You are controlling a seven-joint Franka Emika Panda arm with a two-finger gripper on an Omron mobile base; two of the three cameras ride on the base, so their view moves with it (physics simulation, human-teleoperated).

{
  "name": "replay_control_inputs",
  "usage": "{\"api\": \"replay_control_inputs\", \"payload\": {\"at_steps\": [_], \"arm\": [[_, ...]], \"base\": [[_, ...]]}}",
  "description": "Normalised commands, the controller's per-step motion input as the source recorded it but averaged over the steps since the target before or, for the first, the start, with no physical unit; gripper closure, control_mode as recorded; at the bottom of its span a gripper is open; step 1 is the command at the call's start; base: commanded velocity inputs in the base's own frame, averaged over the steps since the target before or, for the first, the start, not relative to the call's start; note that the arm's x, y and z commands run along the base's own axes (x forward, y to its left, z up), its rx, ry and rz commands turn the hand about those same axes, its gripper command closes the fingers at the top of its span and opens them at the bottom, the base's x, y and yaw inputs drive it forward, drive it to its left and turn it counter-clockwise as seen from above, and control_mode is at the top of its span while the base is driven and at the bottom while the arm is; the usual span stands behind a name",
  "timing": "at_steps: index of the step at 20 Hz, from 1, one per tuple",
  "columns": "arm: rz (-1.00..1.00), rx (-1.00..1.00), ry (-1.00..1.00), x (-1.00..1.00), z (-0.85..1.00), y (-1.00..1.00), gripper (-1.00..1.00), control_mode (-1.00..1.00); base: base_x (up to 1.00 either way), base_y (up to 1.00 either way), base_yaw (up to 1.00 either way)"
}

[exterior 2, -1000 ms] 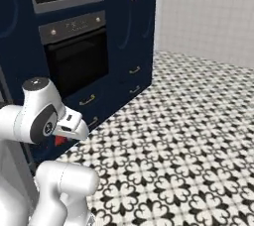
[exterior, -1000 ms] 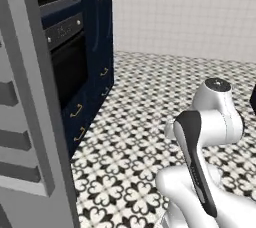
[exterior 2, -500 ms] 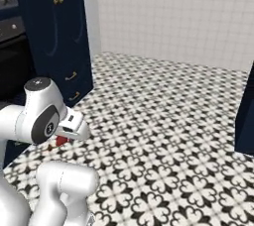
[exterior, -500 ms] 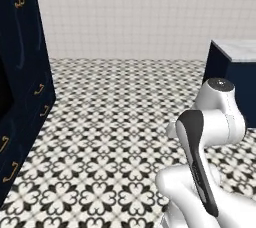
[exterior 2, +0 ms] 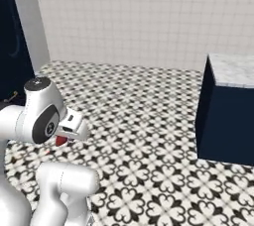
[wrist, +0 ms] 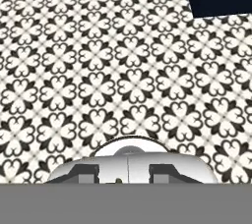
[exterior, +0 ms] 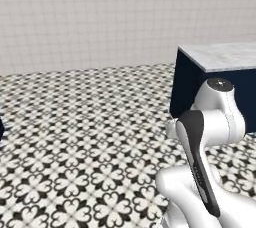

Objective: Take the strawberry from the fridge and place it on top of the pancake, located on the dining counter.

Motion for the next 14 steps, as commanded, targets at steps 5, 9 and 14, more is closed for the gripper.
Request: {"api": "replay_control_inputs", "payload": {"at_steps": [5, 9, 14], "arm": [[0.0, 0.0, 0.0, 0.0, 0.0, 0.0, 1.0, 1.0], [0.0, 0.0, 0.0, 0.0, 0.0, 0.0, 1.0, 1.0], [0.0, 0.0, 0.0, 0.0, 0.0, 0.0, 1.0, 1.0]], "base": [[1.0, 0.48, -0.57], [0.8, 0.85, -0.39], [0.87, 0.65, -0.25]]}}
